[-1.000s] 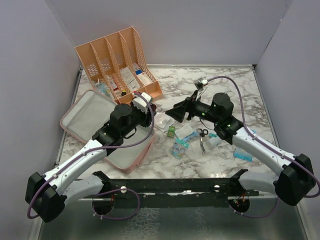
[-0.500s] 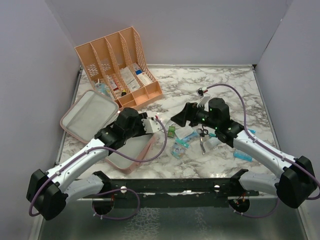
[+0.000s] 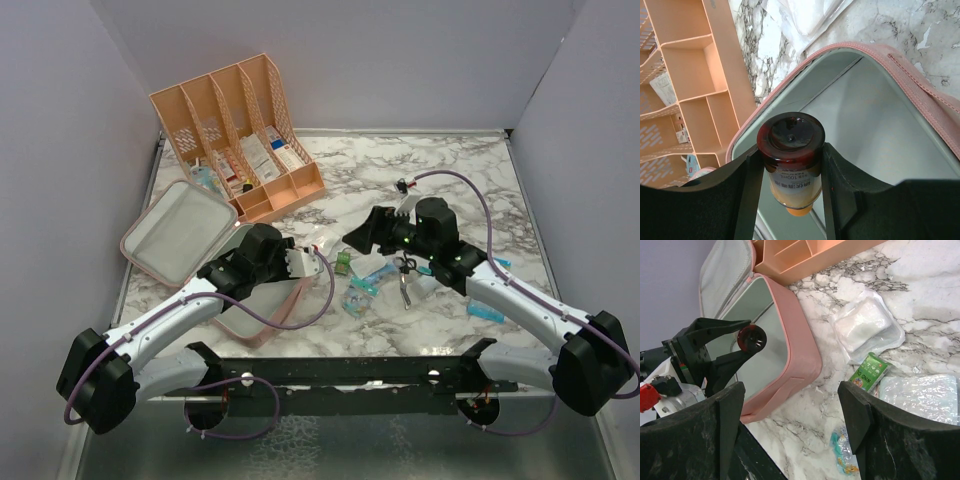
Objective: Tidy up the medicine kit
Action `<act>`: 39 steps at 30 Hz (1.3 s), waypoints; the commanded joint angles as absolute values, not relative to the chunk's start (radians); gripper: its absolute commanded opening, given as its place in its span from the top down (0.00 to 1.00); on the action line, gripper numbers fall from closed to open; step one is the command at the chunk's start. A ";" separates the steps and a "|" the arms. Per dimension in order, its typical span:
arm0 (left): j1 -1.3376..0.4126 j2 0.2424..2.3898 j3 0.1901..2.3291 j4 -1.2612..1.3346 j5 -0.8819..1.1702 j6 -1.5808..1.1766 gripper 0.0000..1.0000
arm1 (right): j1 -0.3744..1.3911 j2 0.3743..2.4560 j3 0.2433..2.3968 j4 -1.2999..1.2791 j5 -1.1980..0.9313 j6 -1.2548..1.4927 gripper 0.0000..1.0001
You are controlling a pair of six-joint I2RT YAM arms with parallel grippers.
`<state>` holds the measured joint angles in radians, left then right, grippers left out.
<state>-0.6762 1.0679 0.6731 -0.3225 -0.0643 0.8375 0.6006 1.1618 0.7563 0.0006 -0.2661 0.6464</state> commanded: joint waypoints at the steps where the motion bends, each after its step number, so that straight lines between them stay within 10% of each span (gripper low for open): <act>1: -0.680 1.056 0.676 -0.314 -0.083 0.808 0.57 | 0.601 1.166 0.744 -0.002 -0.249 0.658 0.23; 25: -0.757 1.205 0.680 -0.312 -0.030 0.908 0.54 | 0.601 1.133 0.703 -0.023 -0.247 0.682 0.24; 32: -0.777 1.165 0.676 -0.257 -0.119 0.813 0.20 | 0.601 1.149 0.719 -0.028 -0.258 0.684 0.24; 39: -0.776 1.057 0.755 -0.307 -0.197 0.543 0.16 | 0.601 1.150 0.725 -0.022 -0.265 0.701 0.24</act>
